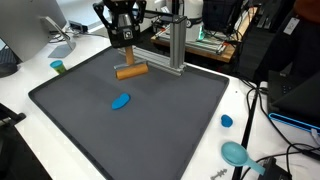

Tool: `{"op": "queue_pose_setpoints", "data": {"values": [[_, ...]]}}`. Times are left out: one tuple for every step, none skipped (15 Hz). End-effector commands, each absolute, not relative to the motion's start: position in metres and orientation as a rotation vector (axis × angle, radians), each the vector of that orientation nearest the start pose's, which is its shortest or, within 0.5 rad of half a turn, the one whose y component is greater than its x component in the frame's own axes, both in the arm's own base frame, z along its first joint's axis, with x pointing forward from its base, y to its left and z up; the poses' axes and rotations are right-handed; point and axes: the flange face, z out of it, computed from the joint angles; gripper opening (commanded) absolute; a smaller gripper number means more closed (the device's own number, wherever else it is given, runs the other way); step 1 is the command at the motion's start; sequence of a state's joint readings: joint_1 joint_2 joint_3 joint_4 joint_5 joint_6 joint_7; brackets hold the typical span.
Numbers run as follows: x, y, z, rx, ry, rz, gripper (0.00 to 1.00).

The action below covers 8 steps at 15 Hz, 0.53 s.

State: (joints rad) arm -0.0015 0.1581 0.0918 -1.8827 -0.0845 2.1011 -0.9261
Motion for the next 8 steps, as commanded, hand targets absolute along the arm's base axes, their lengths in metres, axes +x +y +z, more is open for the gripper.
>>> {"op": "queue_pose_setpoints", "data": {"values": [[0.616,0.048,0.448,-2.608,-1.881,0.016,0.22],[0.619,0.047,0.449,-2.566,-1.945,0.054,0.22],[0.626,0.042,0.449,-2.585,-1.993,0.14,0.22],[0.632,0.04,0.448,-2.554,-2.053,0.183,0.22],[0.638,0.039,0.446,-2.54,-2.111,0.234,0.22],[0.646,0.037,0.442,-2.509,-2.17,0.271,0.22],[0.653,0.036,0.439,-2.49,-2.203,0.283,0.22],[0.664,0.034,0.436,-2.515,-2.17,0.241,0.22]]}}
